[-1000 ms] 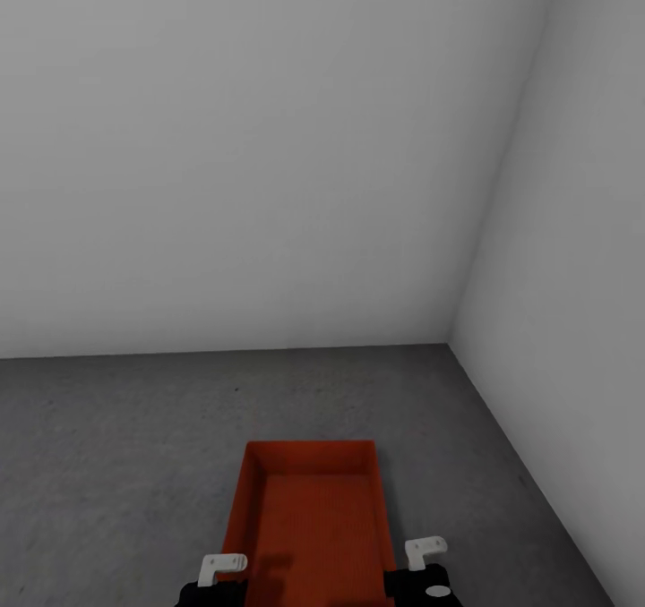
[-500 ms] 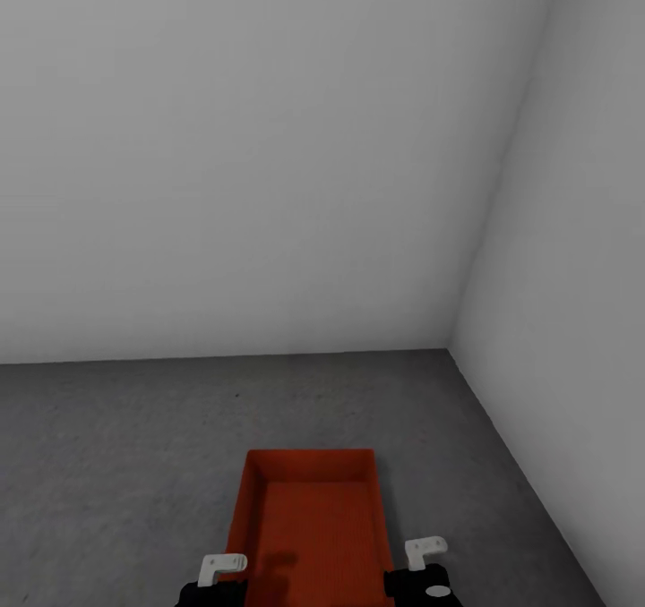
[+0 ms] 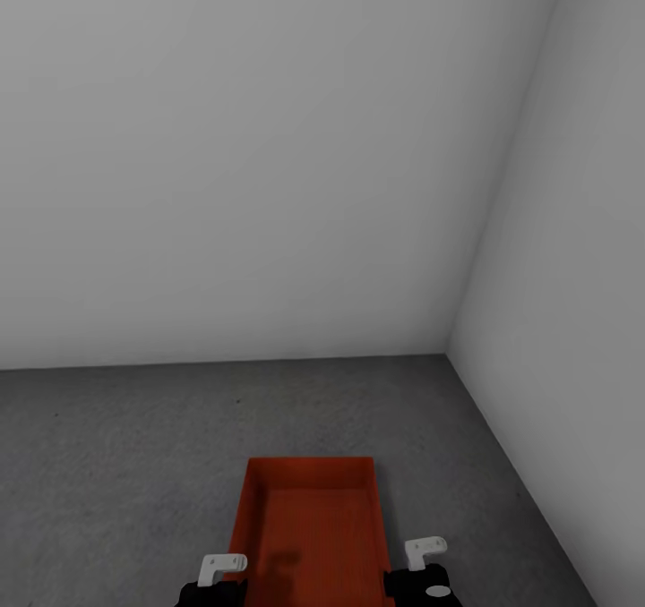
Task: Move the two storage containers from the living room to the garage. In the garage, place one container on the floor and stack the other container on top of it (either order is fine).
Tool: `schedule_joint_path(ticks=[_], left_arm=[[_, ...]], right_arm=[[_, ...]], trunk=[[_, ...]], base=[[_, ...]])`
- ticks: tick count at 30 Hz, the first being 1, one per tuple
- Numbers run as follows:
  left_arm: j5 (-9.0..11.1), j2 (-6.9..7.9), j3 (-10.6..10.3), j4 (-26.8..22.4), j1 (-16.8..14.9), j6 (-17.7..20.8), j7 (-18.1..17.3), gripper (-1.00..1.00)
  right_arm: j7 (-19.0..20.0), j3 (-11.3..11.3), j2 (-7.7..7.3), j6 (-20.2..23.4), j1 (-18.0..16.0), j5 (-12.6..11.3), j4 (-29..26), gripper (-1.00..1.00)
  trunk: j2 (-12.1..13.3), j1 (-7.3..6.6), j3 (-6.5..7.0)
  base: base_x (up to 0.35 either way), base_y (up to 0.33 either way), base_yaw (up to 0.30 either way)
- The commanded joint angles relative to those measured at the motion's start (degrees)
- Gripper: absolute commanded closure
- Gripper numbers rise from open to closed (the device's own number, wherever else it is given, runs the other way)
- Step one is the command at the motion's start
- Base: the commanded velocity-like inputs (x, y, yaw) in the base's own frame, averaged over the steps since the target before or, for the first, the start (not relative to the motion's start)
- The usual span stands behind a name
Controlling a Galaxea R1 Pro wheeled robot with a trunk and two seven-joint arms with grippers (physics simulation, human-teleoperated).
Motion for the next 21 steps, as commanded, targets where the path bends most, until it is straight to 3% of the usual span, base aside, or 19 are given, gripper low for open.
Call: schedule_joint_path(ticks=[1,21], left_arm=[[0.57,0.01,-0.49,0.07,-0.04,-0.23,0.05,-1.0],[0.57,0.01,-0.49,0.05,-0.04,-0.23,0.05,-1.0]], right_arm=[[-0.37,0.38,-0.02,0.25,-0.02,0.22,-0.04,-1.0],[-0.37,0.42,-0.02,0.25,-0.02,0.22,-0.04,-1.0]], trunk=[[0.4,-0.24,0.14],[8.42,-4.63,3.73]], base=[[0.0,0.0,0.0],[0.0,0.0,0.0]])
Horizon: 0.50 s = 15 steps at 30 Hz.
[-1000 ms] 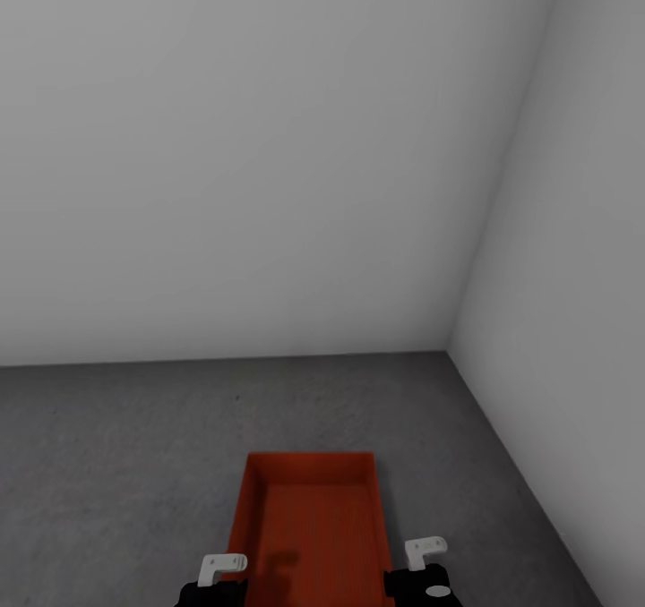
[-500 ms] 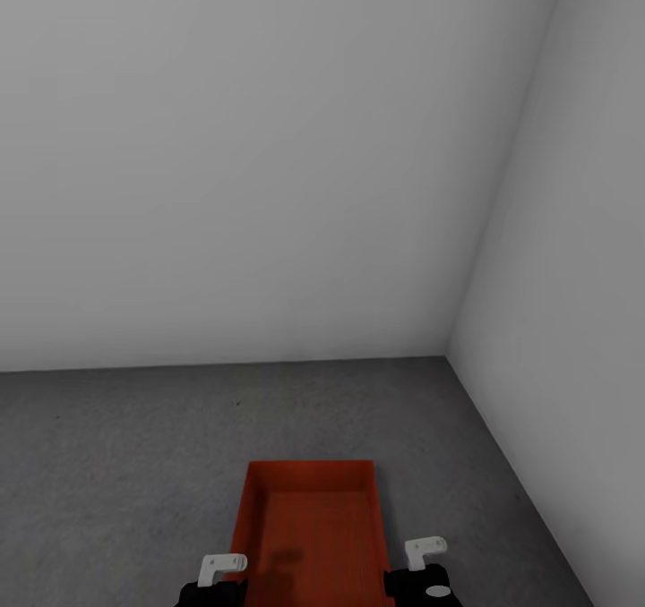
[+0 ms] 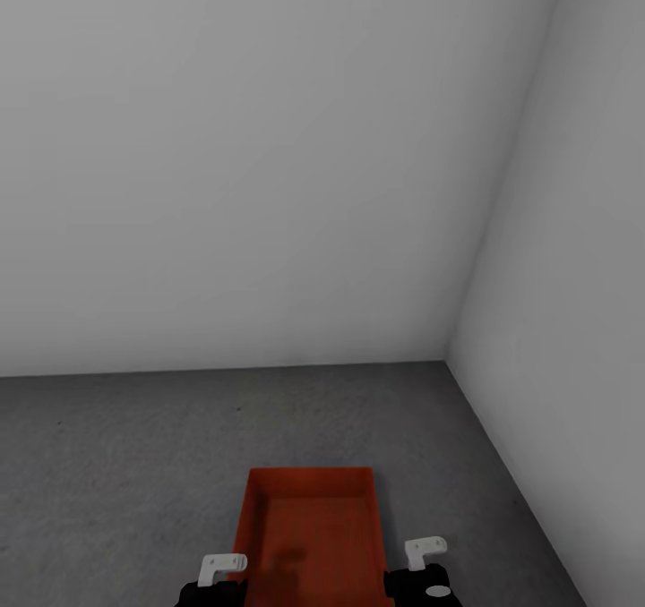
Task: Move the two storage containers from the living room to the garage. In the garage, place one container on the floor and stack the other container on top of it (either order is fine).
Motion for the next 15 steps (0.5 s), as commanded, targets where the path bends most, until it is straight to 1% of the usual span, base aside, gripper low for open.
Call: schedule_joint_path(ticks=[1,15], left_arm=[[0.57,0.01,-0.49,0.08,-0.04,-0.23,0.05,-1.0],[0.57,0.01,-0.49,0.07,-0.04,-0.23,0.05,-1.0]], right_arm=[[-0.37,0.39,-0.02,0.25,-0.02,0.22,-0.04,-1.0],[-0.37,0.5,-0.02,0.25,-0.02,0.22,-0.04,-1.0]], trunk=[[0.4,-0.24,0.14],[6.01,-3.31,2.65]], base=[[0.0,0.0,0.0],[0.0,0.0,0.0]])
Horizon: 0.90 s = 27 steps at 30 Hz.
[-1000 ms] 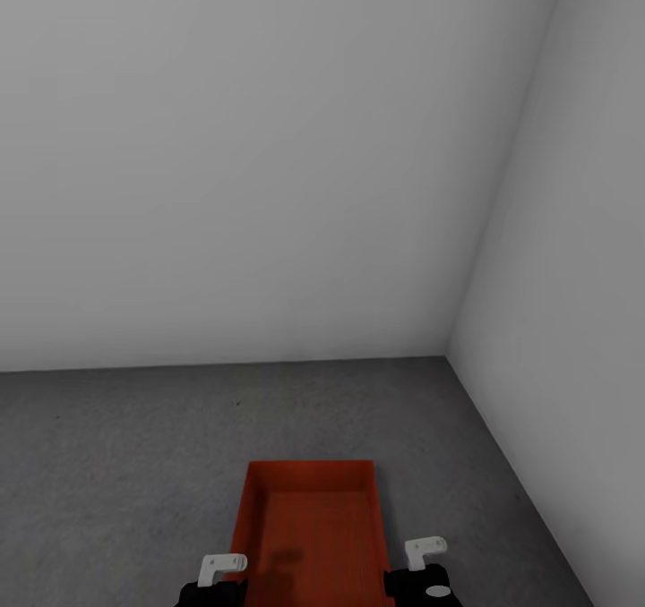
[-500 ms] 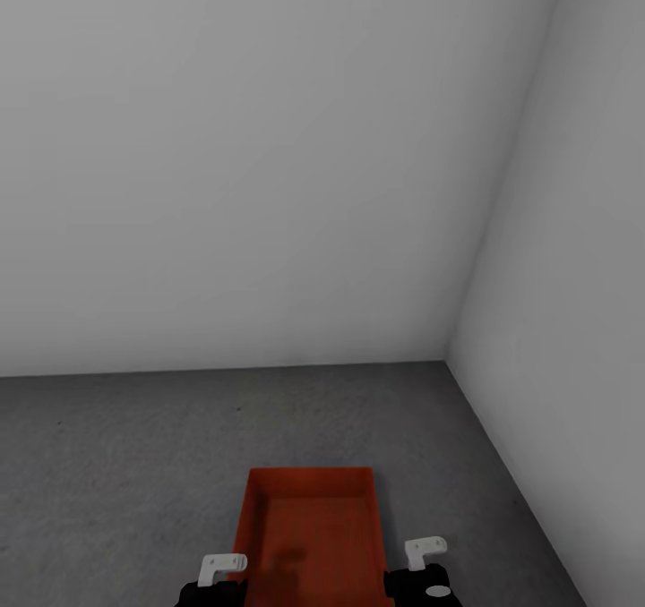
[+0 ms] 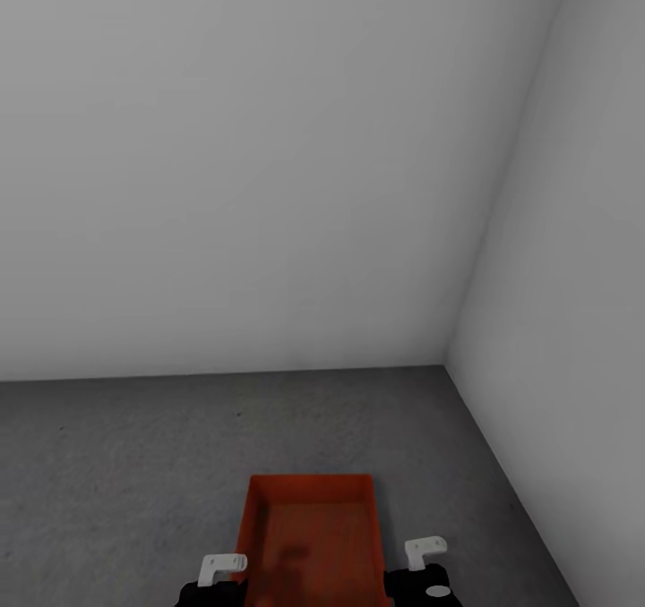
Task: Move the two storage containers from the living room to the garage. In the garage, place one container on the floor and stack the other container on top of it (either order is fine).
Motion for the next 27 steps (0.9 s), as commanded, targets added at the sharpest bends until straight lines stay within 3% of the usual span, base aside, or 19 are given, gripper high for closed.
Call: schedule_joint_path(ticks=[1,27], left_arm=[[0.57,0.01,-0.49,0.08,-0.04,-0.23,0.05,-1.0],[0.57,0.01,-0.49,0.05,-0.04,-0.23,0.05,-1.0]], right_arm=[[-0.37,0.35,-0.02,0.25,-0.02,0.22,-0.04,-1.0],[-0.43,0.21,-0.02,0.25,-0.02,0.22,-0.04,-1.0]], trunk=[[0.4,-0.24,0.14],[10.82,-5.95,4.81]], base=[[0.0,0.0,0.0],[0.0,0.0,0.0]])
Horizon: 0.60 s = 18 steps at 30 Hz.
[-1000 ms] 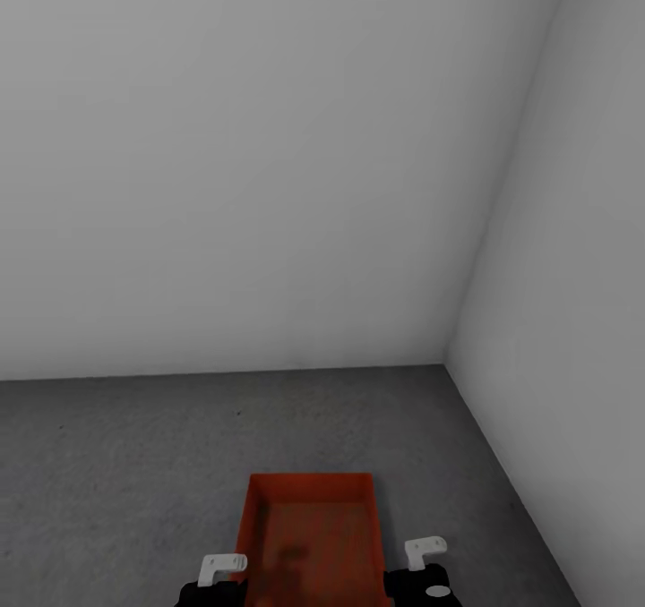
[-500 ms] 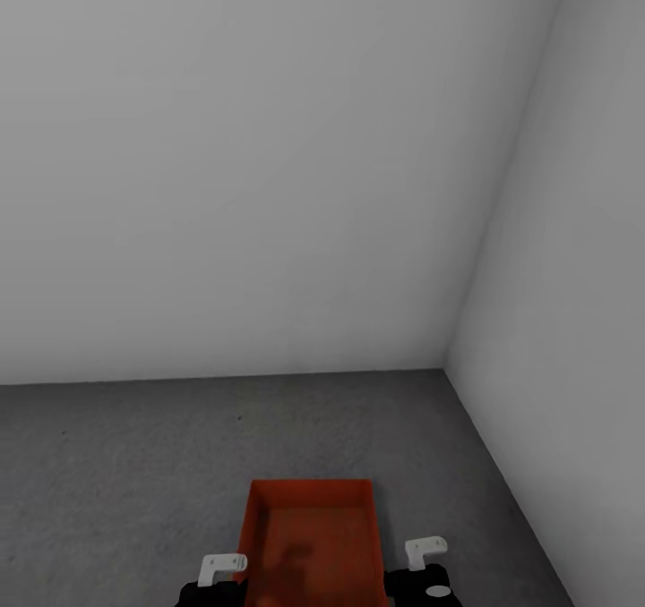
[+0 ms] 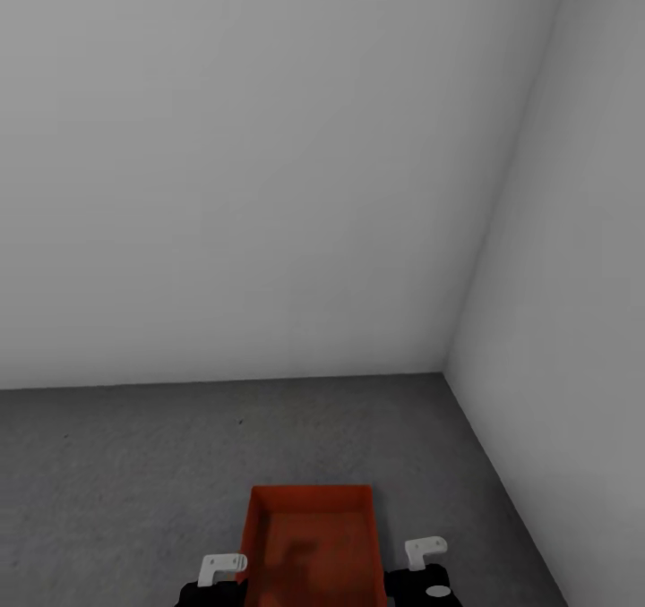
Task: Move the two storage containers from the living room to the garage. In the garage, place one container on the floor and stack the other container on top of it (either order is fine).
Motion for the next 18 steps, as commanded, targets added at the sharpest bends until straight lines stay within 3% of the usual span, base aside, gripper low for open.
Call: schedule_joint_path(ticks=[1,18], left_arm=[[0.57,0.01,-0.49,0.06,-0.04,-0.23,0.05,-1.0],[0.57,0.01,-0.49,0.1,-0.04,-0.23,0.05,-1.0]], right_arm=[[-0.38,0.38,-0.02,0.25,-0.02,0.22,-0.04,-1.0],[-0.4,0.39,-0.02,0.25,-0.02,0.22,-0.04,-1.0]], trunk=[[0.4,-0.23,0.14],[7.21,-3.97,3.19]], base=[[0.0,0.0,0.0],[0.0,0.0,0.0]])
